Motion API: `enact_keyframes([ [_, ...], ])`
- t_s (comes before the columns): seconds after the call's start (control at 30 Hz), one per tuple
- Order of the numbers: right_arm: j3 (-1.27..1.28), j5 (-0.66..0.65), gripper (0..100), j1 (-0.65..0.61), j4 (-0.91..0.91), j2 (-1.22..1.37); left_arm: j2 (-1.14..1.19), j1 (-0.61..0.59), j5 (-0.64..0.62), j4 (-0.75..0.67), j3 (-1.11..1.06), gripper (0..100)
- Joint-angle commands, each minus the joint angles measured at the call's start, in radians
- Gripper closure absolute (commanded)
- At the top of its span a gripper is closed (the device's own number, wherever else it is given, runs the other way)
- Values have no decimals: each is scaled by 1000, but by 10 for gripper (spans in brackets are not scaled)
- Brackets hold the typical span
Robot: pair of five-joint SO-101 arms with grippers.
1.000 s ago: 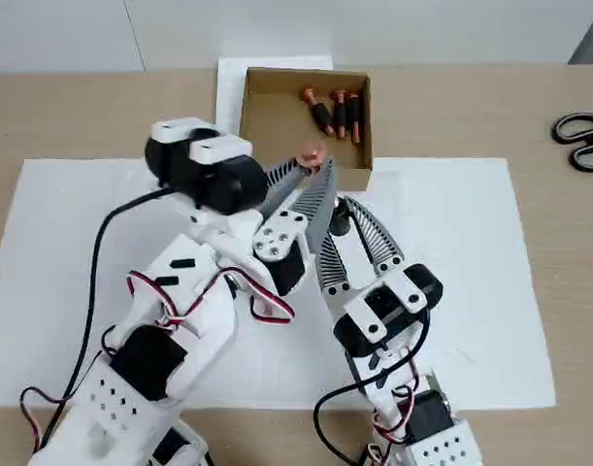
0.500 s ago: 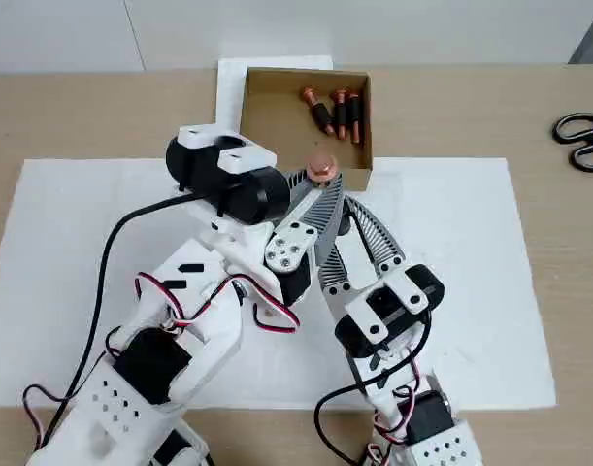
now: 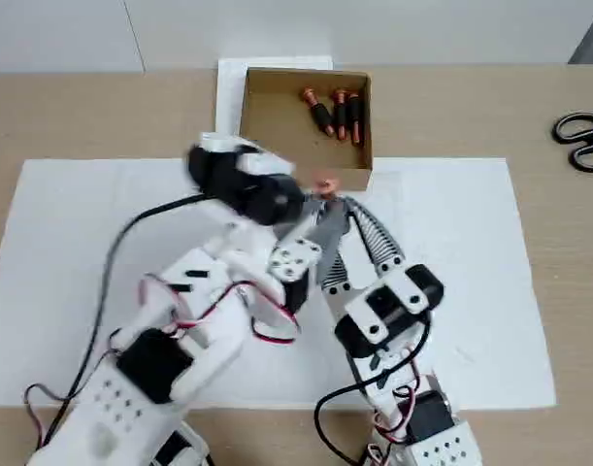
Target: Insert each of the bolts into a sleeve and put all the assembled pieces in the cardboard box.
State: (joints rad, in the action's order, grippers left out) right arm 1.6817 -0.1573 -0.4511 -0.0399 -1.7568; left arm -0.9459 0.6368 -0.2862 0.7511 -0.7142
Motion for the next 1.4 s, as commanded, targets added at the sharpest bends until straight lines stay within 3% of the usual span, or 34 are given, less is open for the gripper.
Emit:
enact_keyframes([
  [0.0, 3, -8, 994, -8, -22, -22, -5, 5, 3, 3, 13, 821],
  [0.2, 3, -8, 994, -8, -22, -22, -6, -6, 37, 2, 50, 790],
  [0.47, 3, -8, 994, -8, -13, -15, -14, -155, 176, -80, 173, 793],
  [0.6, 3, -8, 994, -8, 162, -22, -15, -213, 176, -81, 179, 803],
  [0.73, 3, -3, 994, -7, 300, -24, -72, -244, 178, -83, 174, 919],
  [0.8, 0, -2, 994, 2, 311, -24, -124, -244, 180, -83, 131, 989],
  [1.03, -69, 20, 994, 24, 312, -24, -387, -247, 261, -126, -186, 994],
  [1.2, -137, 81, 995, 42, 331, -15, -540, -382, 255, -269, -461, 994],
  [1.37, -216, 78, 995, 150, 444, -12, -600, -489, 253, -307, -555, 994],
])
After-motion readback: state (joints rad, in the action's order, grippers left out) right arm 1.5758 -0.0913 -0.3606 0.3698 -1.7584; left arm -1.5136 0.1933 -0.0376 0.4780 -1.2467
